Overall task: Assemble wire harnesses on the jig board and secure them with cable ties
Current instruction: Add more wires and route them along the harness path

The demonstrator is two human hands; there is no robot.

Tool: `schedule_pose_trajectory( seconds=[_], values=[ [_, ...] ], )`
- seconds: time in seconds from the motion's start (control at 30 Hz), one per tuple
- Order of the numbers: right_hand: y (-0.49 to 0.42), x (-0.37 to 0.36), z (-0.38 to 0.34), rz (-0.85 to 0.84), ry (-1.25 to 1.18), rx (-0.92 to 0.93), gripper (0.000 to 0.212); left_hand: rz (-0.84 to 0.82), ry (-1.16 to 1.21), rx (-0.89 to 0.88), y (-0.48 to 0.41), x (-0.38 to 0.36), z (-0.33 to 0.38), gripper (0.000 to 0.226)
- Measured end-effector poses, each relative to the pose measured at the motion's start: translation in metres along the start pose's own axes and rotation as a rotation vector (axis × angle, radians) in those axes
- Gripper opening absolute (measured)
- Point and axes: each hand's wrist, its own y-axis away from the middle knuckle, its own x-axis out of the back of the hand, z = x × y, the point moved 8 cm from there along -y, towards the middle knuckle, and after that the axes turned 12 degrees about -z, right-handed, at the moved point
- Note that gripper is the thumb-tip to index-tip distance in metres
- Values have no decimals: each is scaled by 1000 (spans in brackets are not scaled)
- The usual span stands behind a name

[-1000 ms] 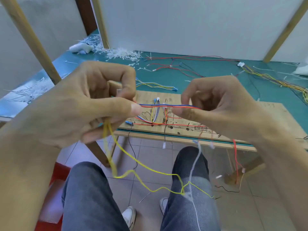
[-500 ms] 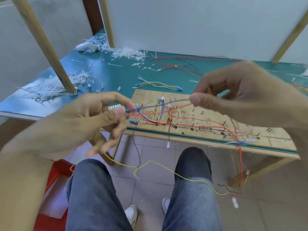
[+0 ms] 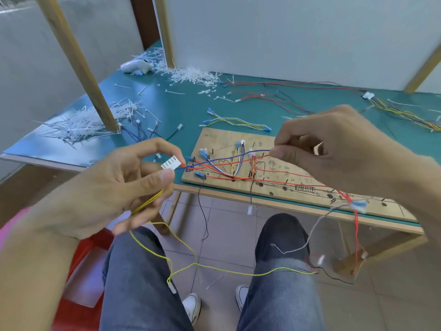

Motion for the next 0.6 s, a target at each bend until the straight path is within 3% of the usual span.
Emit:
schedule_pose_trajectory(
  seconds=[0.13, 0.23, 0.37, 0.5, 0.6],
  values=[
    [-21, -39, 19, -45, -54, -105, 18, 349, -149, 15, -18, 21, -14, 12],
    [-35, -65, 32, -65, -91, -152, 16, 519, -144, 57, -29, 43, -38, 11],
    [-54, -81, 46, -4, -85, -224, 16, 630, -148, 86, -48, 66, -61, 10],
    [-63, -91, 58, 12, -54, -290, 15, 755, -463, 104, -63, 85, -69, 6],
    [-62, -95, 63, 21, -45, -308, 14, 803, -456, 126, -68, 90, -77, 12]
  ],
)
